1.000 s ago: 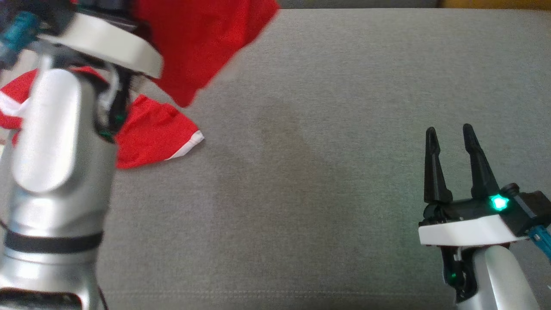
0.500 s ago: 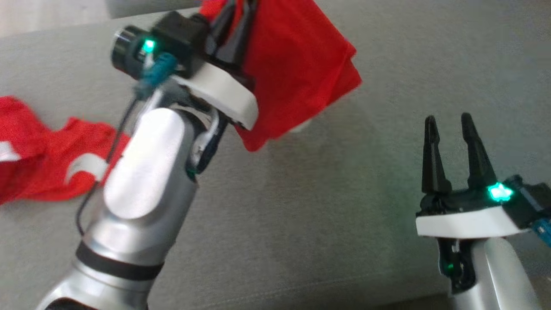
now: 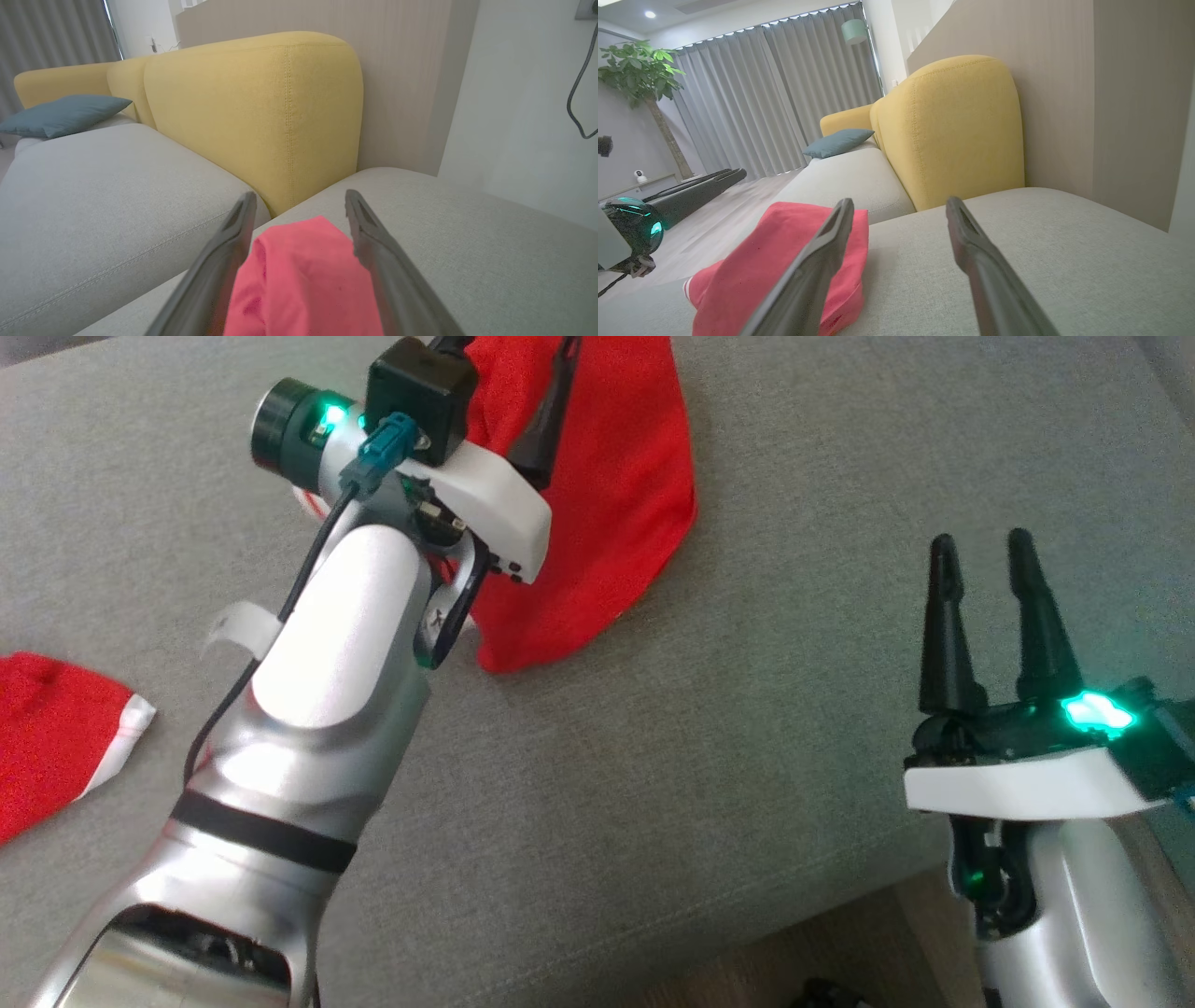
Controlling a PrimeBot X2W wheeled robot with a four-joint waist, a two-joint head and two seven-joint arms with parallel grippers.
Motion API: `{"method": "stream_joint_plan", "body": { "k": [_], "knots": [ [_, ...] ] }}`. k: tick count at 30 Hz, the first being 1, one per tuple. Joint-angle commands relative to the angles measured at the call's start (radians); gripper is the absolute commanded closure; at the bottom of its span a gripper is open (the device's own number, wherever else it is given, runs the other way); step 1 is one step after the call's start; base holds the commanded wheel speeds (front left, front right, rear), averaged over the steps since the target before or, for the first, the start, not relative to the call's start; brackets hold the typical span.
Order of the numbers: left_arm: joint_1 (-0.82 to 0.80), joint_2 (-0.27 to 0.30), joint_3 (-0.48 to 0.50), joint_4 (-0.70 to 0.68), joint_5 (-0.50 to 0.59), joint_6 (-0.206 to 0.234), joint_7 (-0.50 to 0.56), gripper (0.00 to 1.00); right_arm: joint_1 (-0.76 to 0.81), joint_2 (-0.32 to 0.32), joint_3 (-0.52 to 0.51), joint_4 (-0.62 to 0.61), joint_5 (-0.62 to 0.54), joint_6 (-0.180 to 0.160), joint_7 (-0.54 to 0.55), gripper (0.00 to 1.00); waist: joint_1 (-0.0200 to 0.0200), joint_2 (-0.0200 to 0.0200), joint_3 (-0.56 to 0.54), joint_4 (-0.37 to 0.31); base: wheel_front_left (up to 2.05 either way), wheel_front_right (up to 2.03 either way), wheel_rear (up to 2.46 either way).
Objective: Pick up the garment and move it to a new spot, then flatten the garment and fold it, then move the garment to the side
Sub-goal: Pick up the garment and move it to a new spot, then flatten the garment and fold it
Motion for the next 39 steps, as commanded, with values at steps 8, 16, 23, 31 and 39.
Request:
{"method": "stream_joint_plan", "body": {
  "k": [8,16,23,31,39],
  "knots": [
    [-0.049,0.034,0.059,0.015,-0.016,0.021,-0.080,0.00,-0.010,-0.006,-0.016,-0.024,-0.042,0.008,-0.006,0.00,0.0000,0.0000,-0.039,0.122,0.00,0.00,0.00],
    [0.069,0.089,0.093,-0.034,-0.028,0.052,-0.104,0.00,0.017,-0.006,-0.050,-0.003,-0.092,0.008,-0.006,0.00,0.0000,0.0000,-0.103,0.249,0.00,0.00,0.00],
    [0.320,0.171,0.182,-0.192,-0.067,0.095,-0.108,0.00,0.049,-0.006,-0.061,0.021,-0.134,0.008,-0.006,0.00,0.0000,0.0000,-0.165,0.330,0.00,0.00,0.00],
    [0.607,0.153,0.220,-0.390,-0.039,0.150,-0.108,0.00,0.084,-0.006,-0.048,0.046,-0.162,0.008,-0.006,0.00,0.0000,0.0000,-0.201,0.374,0.00,0.00,0.00],
    [0.671,0.111,0.250,-0.446,0.001,0.150,-0.108,0.00,0.087,-0.006,-0.035,0.056,-0.172,0.008,-0.006,0.00,0.0000,0.0000,-0.202,0.382,0.00,0.00,0.00]
  ]
}}
